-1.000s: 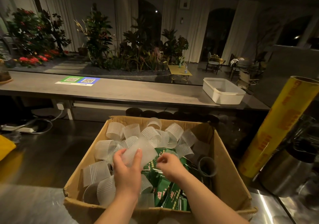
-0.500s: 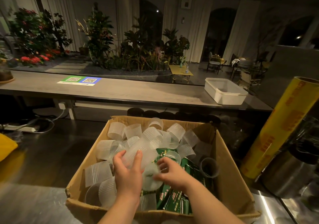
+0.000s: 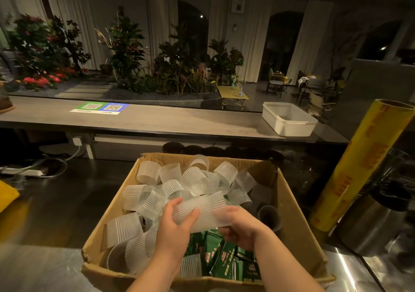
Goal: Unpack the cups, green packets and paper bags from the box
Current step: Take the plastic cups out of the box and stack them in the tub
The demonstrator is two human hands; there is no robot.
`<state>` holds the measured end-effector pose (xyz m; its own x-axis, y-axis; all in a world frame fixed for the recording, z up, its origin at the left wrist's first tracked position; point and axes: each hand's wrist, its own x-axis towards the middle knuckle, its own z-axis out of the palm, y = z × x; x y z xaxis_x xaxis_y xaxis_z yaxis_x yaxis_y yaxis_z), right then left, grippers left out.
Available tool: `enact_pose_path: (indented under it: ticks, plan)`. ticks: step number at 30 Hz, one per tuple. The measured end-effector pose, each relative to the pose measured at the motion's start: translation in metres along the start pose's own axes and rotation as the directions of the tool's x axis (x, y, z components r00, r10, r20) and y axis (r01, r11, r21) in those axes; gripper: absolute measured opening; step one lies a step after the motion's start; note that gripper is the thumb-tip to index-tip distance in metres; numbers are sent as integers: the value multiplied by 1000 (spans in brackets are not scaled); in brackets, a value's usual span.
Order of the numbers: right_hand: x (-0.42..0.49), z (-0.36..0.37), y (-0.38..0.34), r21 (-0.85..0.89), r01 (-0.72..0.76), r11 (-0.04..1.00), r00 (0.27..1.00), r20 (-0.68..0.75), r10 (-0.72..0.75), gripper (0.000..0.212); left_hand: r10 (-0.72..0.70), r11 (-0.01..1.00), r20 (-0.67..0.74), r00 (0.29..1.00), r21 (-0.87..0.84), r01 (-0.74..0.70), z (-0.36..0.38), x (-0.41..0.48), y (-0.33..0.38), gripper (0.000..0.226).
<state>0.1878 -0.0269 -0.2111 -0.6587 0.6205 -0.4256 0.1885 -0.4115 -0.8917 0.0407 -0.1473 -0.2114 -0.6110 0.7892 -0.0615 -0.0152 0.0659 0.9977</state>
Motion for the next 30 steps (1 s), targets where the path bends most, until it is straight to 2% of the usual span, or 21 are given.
enact_pose_path:
  ticks: [4, 5, 7, 8, 9, 10, 11, 13, 14, 15, 16, 17, 19, 20, 21, 23, 25, 26, 28, 30]
  plan:
    - [0, 10, 4, -254, -76, 964, 996, 22, 85, 33, 1, 1000, 3, 1000, 29, -1, 3, 2, -3, 44]
    - [2, 12, 4, -237, -100, 966, 994, 29, 109, 42, 10, 999, -30, 1000, 34, -9, 4, 2, -3, 45]
    - [7, 15, 5, -93, -116, 989, 993, -27, 114, 58, 14, 1000, -142, 990, -1, -14, 2, 3, -2, 47]
    - [8, 15, 5, -55, -89, 995, 993, -77, 84, 55, -2, 999, -198, 980, -52, -8, 1, 3, -1, 47]
    - [10, 14, 7, -97, -52, 994, 993, -112, 41, 46, -25, 993, -239, 971, -118, -3, -1, 4, 0, 48]
    - [10, 13, 7, -239, -24, 971, 996, -94, 2, 35, -46, 984, -262, 964, -178, -1, -3, 5, 1, 49]
    - [8, 15, 8, -433, -5, 901, 1000, -12, 0, 27, -57, 976, -268, 962, -217, -2, -4, 5, 1, 49]
    - [5, 23, 12, -743, 35, 669, 973, 178, 147, 31, -43, 970, -261, 964, -244, -22, -3, 3, 3, 48]
    - [4, 28, 14, -819, 63, 571, 949, 226, 219, 34, -30, 969, -258, 966, -245, -35, -3, 2, 4, 46]
    - [4, 31, 15, -858, 100, 504, 941, 246, 233, 32, -24, 968, -256, 966, -247, -41, -2, 1, 4, 45]
    - [5, 33, 15, -863, 122, 490, 949, 245, 196, 27, -25, 968, -258, 966, -248, -42, -1, 0, 3, 44]
    - [8, 31, 16, -826, 125, 549, 966, 228, 123, 20, -32, 967, -261, 965, -252, -36, -2, 0, 2, 44]
    - [8, 23, 12, -576, 109, 810, 992, 111, -55, 5, -51, 966, -271, 961, -256, -21, -4, 2, 1, 45]
    - [8, 19, 9, -410, 132, 902, 990, 10, -140, 9, -59, 967, -272, 960, -254, -13, -5, 3, 1, 46]
    - [10, 13, 6, -283, 161, 945, 973, -118, -201, 13, -64, 969, -274, 960, -248, -6, -5, 4, 1, 46]
    - [10, 6, 1, -138, 233, 963, 898, -348, -267, 13, -65, 977, -270, 961, -215, 6, -5, 5, 0, 48]
    - [7, 6, -3, 20, 339, 940, 857, -419, -300, 8, -62, 991, -253, 965, -131, 29, -4, 8, -5, 49]
    - [4, 8, -5, 107, 391, 914, 858, -403, -320, 10, -61, 996, -239, 969, -73, 45, -3, 9, -7, 49]
    - [-2, 10, -7, 206, 441, 874, 875, -316, -367, 30, -62, 998, -204, 977, 17, 67, -2, 10, -11, 49]
    - [-3, 13, -4, 176, 417, 892, 902, -201, -382, 48, -84, 995, -162, 983, 36, 91, -1, 11, -13, 49]
